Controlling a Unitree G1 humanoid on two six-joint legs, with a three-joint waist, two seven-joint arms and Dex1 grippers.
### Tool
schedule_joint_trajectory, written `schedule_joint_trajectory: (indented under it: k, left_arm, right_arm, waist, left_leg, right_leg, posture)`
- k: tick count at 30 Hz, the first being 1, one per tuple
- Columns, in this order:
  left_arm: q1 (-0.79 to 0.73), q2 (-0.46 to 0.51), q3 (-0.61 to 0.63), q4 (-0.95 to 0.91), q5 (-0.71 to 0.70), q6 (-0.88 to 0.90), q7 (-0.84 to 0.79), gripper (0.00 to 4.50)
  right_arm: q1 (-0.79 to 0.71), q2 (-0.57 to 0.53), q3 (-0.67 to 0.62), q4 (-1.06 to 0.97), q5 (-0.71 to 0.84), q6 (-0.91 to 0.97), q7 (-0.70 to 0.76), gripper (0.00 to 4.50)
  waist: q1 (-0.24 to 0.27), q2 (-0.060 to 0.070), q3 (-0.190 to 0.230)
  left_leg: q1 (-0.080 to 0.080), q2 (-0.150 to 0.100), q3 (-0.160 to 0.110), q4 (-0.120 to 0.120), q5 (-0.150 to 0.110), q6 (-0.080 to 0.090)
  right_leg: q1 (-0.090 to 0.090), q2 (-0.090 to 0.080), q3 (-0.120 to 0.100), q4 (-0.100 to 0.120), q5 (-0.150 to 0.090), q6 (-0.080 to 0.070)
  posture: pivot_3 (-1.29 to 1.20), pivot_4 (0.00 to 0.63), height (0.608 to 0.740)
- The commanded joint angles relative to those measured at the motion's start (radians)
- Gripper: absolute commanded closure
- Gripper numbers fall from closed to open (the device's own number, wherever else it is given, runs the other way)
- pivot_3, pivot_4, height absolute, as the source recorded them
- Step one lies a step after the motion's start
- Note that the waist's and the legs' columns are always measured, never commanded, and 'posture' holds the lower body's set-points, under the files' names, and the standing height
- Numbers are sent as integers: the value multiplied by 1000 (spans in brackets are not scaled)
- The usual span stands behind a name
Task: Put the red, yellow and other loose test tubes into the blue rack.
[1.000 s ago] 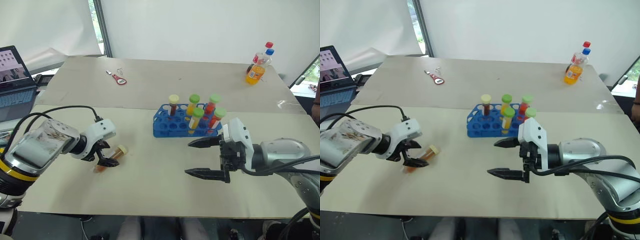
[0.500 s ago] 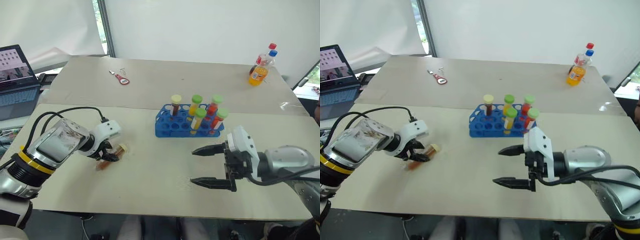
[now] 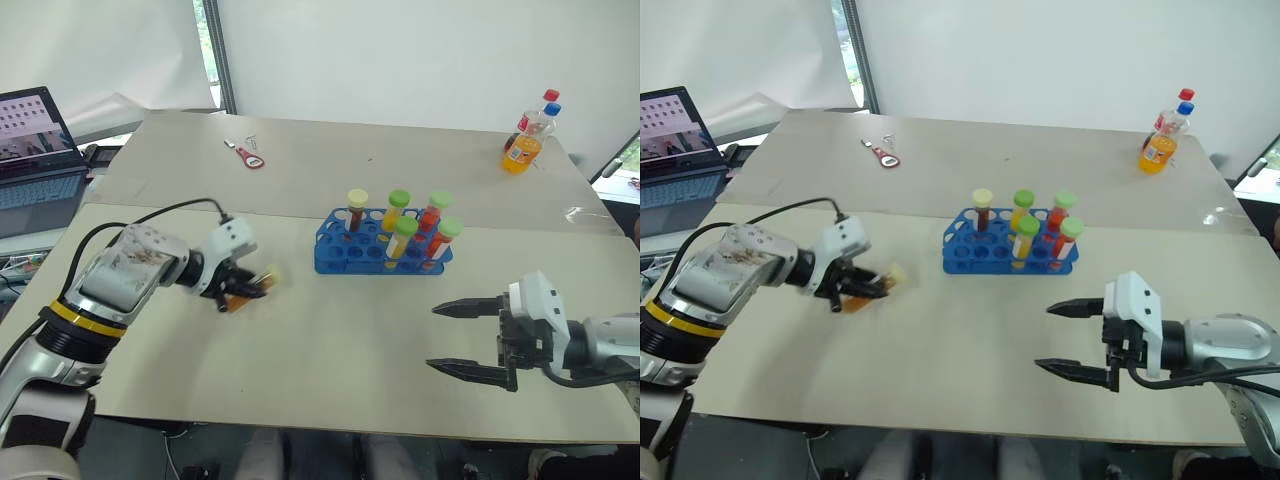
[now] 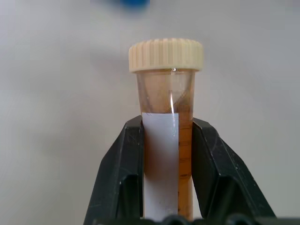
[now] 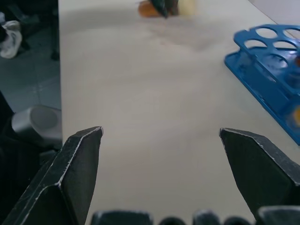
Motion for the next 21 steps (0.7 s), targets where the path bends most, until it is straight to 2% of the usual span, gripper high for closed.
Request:
schedule_joint_trajectory:
  k: [1, 4, 6, 11, 16, 21]
  left_arm:
    - [-74, -161, 134, 31, -71, -99, 81, 3626]
    - [-91, -309, 179, 89, -66, -224, 152, 3626]
    - [-83, -392, 157, 162, -14, -386, 176, 3626]
    - [-101, -557, 137, 366, 61, -621, 227, 3626]
    - [-139, -637, 135, 542, 120, -785, 255, 3626]
    - [-185, -677, 150, 699, 154, -888, 285, 3626]
  right_arm:
    - [-25, 21, -22, -119, 10, 33, -116, 70]
    - [-31, 41, -15, -185, 13, 71, -202, 70]
    - [-68, 74, -2, -222, 25, 108, -295, 70]
    - [-181, 96, 38, -272, 54, 229, -452, 70]
    - [-233, 83, 42, -298, 90, 320, -531, 70]
    - [-245, 77, 20, -334, 142, 392, -589, 70]
  waist:
    - [-2, 0, 0]
    - [-10, 0, 0]
    - [-14, 0, 0]
    - [-13, 0, 0]
    - [-11, 0, 0]
    - [-11, 0, 0]
  left_leg:
    - [0, 0, 0, 2, 0, 0]
    - [-1, 0, -2, 3, 0, 0]
    - [0, 0, -3, 3, 0, 0]
    - [0, -2, -3, 3, 0, 0]
    - [-2, -2, -4, 3, -1, 1]
    - [-4, -2, -6, 3, -1, 1]
  right_leg:
    - [0, 0, 0, 1, 0, 0]
    - [0, 0, 0, 3, 0, 0]
    - [0, 0, 0, 3, 0, 0]
    - [0, 0, 1, 3, 1, 1]
    - [-1, 0, 1, 2, 1, 1]
    - [-1, 0, 0, 0, 1, 2]
  posture:
    - [0, 150, 740]
    - [0, 150, 740]
    - [0, 150, 740]
    - [0, 150, 740]
    - [0, 150, 740]
    - [0, 150, 740]
